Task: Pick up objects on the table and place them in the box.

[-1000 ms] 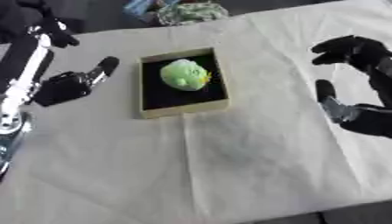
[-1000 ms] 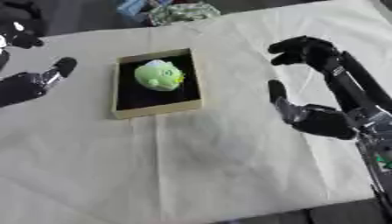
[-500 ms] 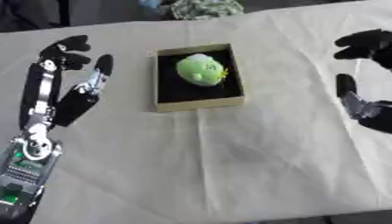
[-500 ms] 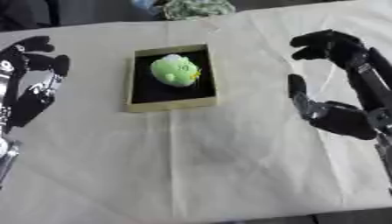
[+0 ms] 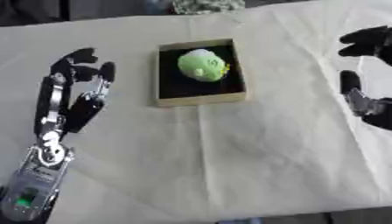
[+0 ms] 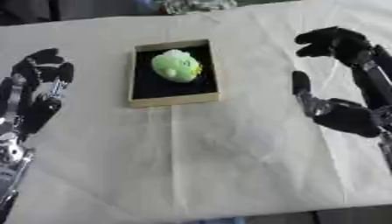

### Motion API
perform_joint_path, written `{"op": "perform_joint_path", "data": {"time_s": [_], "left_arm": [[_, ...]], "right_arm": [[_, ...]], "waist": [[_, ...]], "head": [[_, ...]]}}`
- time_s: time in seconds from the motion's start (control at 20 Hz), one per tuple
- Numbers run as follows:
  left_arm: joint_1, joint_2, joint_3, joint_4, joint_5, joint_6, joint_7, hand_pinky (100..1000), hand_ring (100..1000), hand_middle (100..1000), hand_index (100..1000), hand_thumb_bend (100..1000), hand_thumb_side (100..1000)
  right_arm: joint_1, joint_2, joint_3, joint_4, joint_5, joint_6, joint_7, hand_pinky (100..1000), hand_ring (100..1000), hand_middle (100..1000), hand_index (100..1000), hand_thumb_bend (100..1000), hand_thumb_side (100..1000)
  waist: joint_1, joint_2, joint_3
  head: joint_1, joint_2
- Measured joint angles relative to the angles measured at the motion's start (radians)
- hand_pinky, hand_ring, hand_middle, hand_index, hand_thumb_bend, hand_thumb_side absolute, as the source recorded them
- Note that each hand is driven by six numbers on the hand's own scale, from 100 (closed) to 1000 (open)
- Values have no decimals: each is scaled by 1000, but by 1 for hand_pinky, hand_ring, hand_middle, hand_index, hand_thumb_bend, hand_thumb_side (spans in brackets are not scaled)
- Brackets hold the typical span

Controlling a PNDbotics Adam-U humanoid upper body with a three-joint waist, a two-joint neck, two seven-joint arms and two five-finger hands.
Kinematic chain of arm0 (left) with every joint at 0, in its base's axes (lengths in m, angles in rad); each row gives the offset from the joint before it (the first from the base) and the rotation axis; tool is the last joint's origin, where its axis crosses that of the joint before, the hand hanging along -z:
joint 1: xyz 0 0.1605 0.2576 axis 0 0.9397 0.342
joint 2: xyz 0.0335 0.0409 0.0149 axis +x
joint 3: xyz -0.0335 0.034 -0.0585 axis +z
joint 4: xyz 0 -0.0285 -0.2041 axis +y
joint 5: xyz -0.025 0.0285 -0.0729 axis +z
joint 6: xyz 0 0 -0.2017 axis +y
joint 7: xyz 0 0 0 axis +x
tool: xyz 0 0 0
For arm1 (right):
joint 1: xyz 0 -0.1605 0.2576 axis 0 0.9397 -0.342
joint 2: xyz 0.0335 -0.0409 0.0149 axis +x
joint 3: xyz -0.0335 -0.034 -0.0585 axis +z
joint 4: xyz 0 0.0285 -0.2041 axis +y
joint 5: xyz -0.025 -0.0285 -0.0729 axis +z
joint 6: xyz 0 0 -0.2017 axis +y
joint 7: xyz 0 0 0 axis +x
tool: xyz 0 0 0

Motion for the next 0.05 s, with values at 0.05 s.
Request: {"op": "perform_joint_path", "data": {"time_s": [0.05], "left_arm": [[1, -3, 0, 2, 1, -3, 2, 705, 666, 689, 834, 435, 725]], "right_arm": [[0, 0, -1, 0, 1, 0, 0, 787, 738, 766, 838, 100, 235]], "waist": [[0, 0, 0]], "head": [[0, 0]]}}
